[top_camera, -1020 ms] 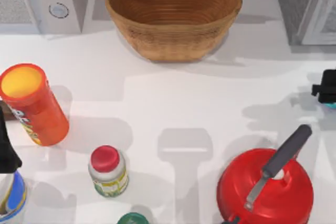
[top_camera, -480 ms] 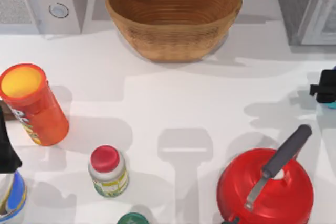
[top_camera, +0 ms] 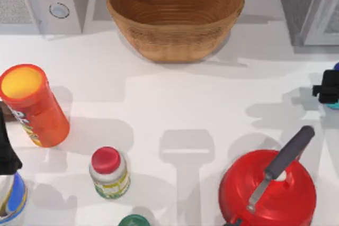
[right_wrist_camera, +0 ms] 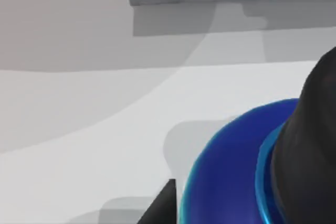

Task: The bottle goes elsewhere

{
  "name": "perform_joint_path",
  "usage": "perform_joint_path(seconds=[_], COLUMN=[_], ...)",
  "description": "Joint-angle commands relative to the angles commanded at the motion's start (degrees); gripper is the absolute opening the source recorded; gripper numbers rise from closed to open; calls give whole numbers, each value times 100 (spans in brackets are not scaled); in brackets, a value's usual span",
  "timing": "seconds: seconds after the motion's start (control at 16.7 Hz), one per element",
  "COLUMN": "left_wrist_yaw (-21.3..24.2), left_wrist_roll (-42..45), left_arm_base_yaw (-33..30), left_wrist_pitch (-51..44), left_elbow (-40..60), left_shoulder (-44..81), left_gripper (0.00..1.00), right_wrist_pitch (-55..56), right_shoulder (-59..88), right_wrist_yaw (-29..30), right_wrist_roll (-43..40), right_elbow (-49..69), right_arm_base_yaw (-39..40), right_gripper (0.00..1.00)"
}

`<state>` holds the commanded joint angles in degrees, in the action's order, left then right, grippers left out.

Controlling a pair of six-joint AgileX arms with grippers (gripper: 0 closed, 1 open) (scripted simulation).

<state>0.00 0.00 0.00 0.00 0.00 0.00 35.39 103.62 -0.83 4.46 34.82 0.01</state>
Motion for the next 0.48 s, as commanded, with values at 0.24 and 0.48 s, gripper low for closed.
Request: perform_joint_path(seconds=[0.24,0.48], left_wrist_yaw=[0,0], left_wrist_roll=[0,0], left_arm_base_yaw=[0,0], left_wrist_pitch=[0,0], left_elbow=[0,0], left_shoulder=[0,0], left_gripper=[100,100], right_wrist_pitch=[0,0], right_shoulder=[0,0], right_wrist_yaw=[0,0], right_wrist_roll=[0,0], right_elbow=[0,0], right_arm_base_yaw=[0,0], right_gripper=[100,100])
